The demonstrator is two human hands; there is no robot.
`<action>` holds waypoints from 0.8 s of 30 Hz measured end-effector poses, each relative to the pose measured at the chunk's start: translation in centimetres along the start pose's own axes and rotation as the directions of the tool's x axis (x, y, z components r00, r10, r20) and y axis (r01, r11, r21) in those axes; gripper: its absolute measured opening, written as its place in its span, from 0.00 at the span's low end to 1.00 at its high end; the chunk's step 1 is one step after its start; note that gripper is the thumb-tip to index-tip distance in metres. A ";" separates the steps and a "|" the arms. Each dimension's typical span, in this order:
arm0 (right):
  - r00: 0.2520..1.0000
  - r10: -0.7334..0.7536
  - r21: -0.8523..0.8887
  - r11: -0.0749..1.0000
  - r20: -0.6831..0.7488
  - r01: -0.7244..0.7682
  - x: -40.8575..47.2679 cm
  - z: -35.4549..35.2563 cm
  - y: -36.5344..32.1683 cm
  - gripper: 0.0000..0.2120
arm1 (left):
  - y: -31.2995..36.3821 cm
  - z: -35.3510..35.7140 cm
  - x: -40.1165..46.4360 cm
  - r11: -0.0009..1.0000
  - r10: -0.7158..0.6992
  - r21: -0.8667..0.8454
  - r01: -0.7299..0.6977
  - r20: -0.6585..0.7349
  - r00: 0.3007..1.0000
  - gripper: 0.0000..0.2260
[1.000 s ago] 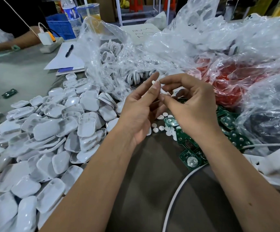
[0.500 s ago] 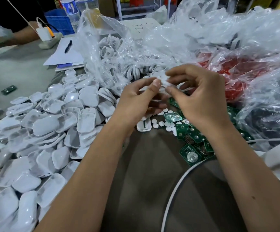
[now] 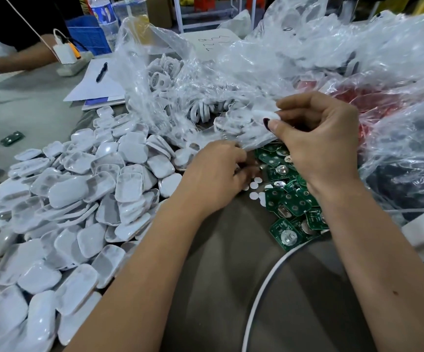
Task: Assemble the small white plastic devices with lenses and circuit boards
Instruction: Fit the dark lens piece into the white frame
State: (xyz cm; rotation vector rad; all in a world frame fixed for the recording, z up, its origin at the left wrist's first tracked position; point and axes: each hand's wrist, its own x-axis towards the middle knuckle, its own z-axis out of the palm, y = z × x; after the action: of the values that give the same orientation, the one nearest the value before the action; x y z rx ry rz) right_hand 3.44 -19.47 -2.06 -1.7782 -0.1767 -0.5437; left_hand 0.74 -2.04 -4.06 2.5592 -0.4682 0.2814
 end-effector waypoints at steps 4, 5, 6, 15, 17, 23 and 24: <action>1.000 0.002 0.003 1.000 0.028 -0.002 0.0 -0.2 -0.3 0.12 | -0.9 -0.1 0.0 0.993 -0.104 -0.080 0.090 -0.188 0.977 0.06; 0.998 -0.004 -0.009 1.000 0.070 0.004 0.0 -0.3 -0.4 0.12 | -1.1 -0.3 0.0 0.983 -0.158 -0.131 0.128 -0.250 0.955 0.06; 0.990 -0.014 -0.030 0.999 0.138 0.018 -0.1 -0.4 -0.5 0.12 | -1.2 -0.5 0.0 0.970 -0.216 -0.181 0.165 -0.313 0.925 0.06; 0.704 -0.005 -0.301 0.902 0.710 0.311 -1.6 0.7 -1.4 0.17 | -1.9 -1.2 0.0 0.928 -0.327 -0.305 0.213 -0.398 0.857 0.08; 0.688 0.002 -0.291 0.908 0.725 0.303 -1.5 0.6 -1.2 0.17 | -1.7 -1.1 0.1 0.934 -0.315 -0.293 0.206 -0.398 0.862 0.08; 0.659 -0.041 -0.232 0.918 0.751 0.321 -1.4 0.3 -1.5 0.13 | -1.8 -1.2 -0.1 0.933 -0.321 -0.282 0.225 -0.363 0.875 0.03; 0.676 -0.057 -0.212 0.927 0.734 0.308 -1.3 0.2 -1.7 0.12 | -2.0 -1.2 -0.1 0.936 -0.322 -0.263 0.236 -0.359 0.876 0.03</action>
State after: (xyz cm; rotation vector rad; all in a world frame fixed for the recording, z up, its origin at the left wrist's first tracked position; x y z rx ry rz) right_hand 1.70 -18.62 -1.22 -2.2417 -0.8765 0.0374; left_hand 1.27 0.17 -4.00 2.2412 0.0306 0.5954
